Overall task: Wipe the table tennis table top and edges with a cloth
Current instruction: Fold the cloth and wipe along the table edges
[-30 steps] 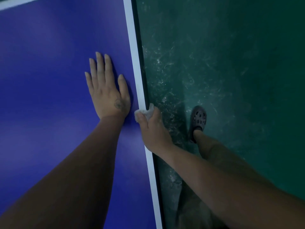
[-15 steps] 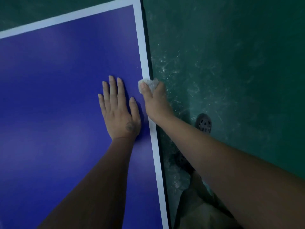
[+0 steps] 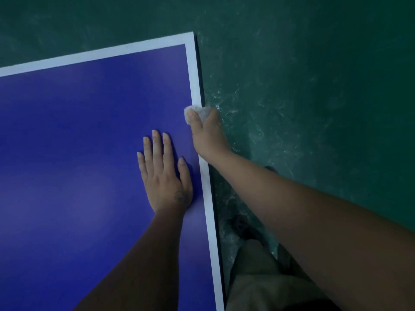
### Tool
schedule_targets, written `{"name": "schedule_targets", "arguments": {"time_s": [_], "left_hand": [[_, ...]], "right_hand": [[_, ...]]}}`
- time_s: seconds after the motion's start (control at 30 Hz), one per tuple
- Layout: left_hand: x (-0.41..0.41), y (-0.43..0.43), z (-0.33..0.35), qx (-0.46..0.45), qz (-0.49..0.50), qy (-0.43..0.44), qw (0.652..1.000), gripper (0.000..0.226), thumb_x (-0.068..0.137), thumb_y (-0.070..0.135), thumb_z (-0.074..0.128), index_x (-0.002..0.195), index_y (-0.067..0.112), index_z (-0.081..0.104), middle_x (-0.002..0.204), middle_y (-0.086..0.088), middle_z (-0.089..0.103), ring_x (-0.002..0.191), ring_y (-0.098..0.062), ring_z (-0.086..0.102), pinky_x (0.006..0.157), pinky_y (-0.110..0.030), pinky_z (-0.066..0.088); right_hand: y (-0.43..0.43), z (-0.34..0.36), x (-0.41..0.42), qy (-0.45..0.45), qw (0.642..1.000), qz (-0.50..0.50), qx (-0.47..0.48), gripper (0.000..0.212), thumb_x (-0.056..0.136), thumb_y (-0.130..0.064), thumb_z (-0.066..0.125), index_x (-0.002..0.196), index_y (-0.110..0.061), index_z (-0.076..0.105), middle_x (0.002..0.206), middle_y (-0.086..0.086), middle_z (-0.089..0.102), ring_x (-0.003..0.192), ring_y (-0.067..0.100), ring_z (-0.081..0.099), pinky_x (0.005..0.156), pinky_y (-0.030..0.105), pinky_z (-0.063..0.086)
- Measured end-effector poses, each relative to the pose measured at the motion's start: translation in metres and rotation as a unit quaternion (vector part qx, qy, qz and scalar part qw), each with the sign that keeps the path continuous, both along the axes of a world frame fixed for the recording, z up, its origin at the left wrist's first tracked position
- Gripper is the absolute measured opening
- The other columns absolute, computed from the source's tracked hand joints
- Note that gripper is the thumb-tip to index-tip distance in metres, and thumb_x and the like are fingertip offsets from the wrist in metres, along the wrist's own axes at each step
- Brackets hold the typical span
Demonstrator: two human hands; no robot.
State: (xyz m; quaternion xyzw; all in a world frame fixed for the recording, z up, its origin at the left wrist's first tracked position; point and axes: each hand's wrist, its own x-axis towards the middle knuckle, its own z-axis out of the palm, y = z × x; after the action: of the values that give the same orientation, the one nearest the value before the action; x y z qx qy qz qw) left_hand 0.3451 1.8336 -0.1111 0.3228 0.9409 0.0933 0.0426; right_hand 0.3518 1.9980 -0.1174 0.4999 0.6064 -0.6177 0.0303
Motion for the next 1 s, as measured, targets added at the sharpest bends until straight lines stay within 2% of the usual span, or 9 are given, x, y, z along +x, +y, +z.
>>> {"name": "schedule_targets", "arguments": {"time_s": [0.2, 0.3, 0.4, 0.57, 0.67, 0.73, 0.83, 0.9, 1.0], "left_hand": [[0.000, 0.002, 0.004, -0.008, 0.001, -0.005, 1.000, 0.063, 0.111, 0.028, 0.042, 0.170, 0.007, 0.029, 0.180, -0.011, 0.019, 0.168, -0.030, 0.011, 0.134, -0.060, 0.016], [0.000, 0.002, 0.004, -0.009, 0.005, -0.009, 1.000, 0.064, 0.110, 0.026, 0.045, 0.170, 0.008, 0.030, 0.179, -0.010, 0.020, 0.168, -0.030, 0.012, 0.133, -0.060, 0.017], [-0.001, 0.002, 0.004, -0.006, 0.007, -0.013, 1.000, 0.064, 0.109, 0.026, 0.046, 0.169, 0.007, 0.031, 0.179, -0.011, 0.021, 0.168, -0.030, 0.013, 0.133, -0.061, 0.018], [-0.001, 0.003, 0.005, -0.008, 0.009, -0.020, 1.000, 0.064, 0.109, 0.027, 0.047, 0.168, 0.006, 0.033, 0.179, -0.011, 0.023, 0.167, -0.031, 0.014, 0.132, -0.062, 0.020], [-0.001, 0.003, 0.005, -0.013, 0.008, -0.022, 1.000, 0.064, 0.109, 0.027, 0.046, 0.168, 0.007, 0.033, 0.178, -0.011, 0.023, 0.167, -0.032, 0.015, 0.132, -0.062, 0.021], [-0.001, 0.003, 0.006, -0.016, 0.009, -0.026, 0.999, 0.064, 0.108, 0.027, 0.046, 0.168, 0.007, 0.034, 0.178, -0.011, 0.023, 0.167, -0.032, 0.016, 0.132, -0.062, 0.021], [-0.001, 0.003, 0.007, -0.017, 0.008, -0.033, 0.999, 0.065, 0.107, 0.027, 0.047, 0.167, 0.006, 0.035, 0.178, -0.011, 0.024, 0.167, -0.033, 0.016, 0.132, -0.061, 0.021], [-0.002, 0.002, 0.007, -0.021, 0.009, -0.035, 0.999, 0.065, 0.107, 0.028, 0.046, 0.167, 0.006, 0.036, 0.178, -0.011, 0.025, 0.167, -0.033, 0.018, 0.133, -0.061, 0.020], [-0.002, 0.001, 0.005, -0.029, 0.009, -0.043, 0.999, 0.065, 0.106, 0.029, 0.046, 0.166, 0.006, 0.037, 0.178, -0.011, 0.025, 0.166, -0.034, 0.019, 0.133, -0.060, 0.021]], "right_hand": [[0.004, -0.012, -0.002, 0.001, 0.999, -0.012, -0.042, 0.063, 0.108, -0.054, 0.052, 0.150, -0.010, 0.040, 0.149, 0.011, 0.052, 0.124, 0.027, 0.059, 0.100, 0.040, 0.048], [-0.013, -0.013, 0.011, -0.009, 0.998, -0.024, -0.057, 0.080, 0.093, -0.077, 0.055, 0.138, -0.012, 0.047, 0.140, 0.006, 0.056, 0.124, 0.023, 0.060, 0.109, 0.051, 0.051], [-0.009, -0.007, 0.007, -0.019, 0.995, -0.024, -0.092, 0.068, 0.105, -0.057, 0.055, 0.153, -0.013, 0.036, 0.149, 0.008, 0.051, 0.130, 0.026, 0.057, 0.111, 0.047, 0.048], [0.021, -0.021, -0.030, 0.010, 0.998, -0.015, -0.061, 0.069, 0.087, -0.078, 0.046, 0.110, -0.014, 0.043, 0.111, 0.003, 0.051, 0.083, 0.009, 0.053, 0.074, 0.028, 0.044], [0.042, -0.038, -0.054, 0.001, 0.999, -0.014, -0.037, 0.090, 0.080, -0.086, 0.036, 0.116, -0.005, 0.053, 0.113, 0.008, 0.062, 0.089, 0.015, 0.063, 0.070, 0.026, 0.045], [0.045, -0.037, -0.052, -0.010, 1.000, 0.017, -0.005, 0.083, 0.084, -0.093, 0.031, 0.109, -0.015, 0.041, 0.107, 0.002, 0.050, 0.083, 0.016, 0.052, 0.071, 0.028, 0.043], [0.023, -0.003, -0.024, -0.028, 0.999, 0.034, 0.000, 0.067, 0.097, -0.083, 0.036, 0.122, -0.022, 0.040, 0.121, 0.000, 0.046, 0.103, 0.016, 0.052, 0.089, 0.032, 0.041], [0.007, 0.015, 0.000, -0.024, 0.999, 0.030, -0.030, 0.068, 0.107, -0.063, 0.045, 0.157, -0.018, 0.035, 0.154, 0.000, 0.047, 0.134, 0.017, 0.053, 0.103, 0.030, 0.039], [0.008, 0.019, 0.000, -0.030, 0.999, 0.008, -0.043, 0.071, 0.107, -0.059, 0.047, 0.163, -0.019, 0.028, 0.160, 0.002, 0.048, 0.136, 0.018, 0.055, 0.102, 0.029, 0.041]]}}
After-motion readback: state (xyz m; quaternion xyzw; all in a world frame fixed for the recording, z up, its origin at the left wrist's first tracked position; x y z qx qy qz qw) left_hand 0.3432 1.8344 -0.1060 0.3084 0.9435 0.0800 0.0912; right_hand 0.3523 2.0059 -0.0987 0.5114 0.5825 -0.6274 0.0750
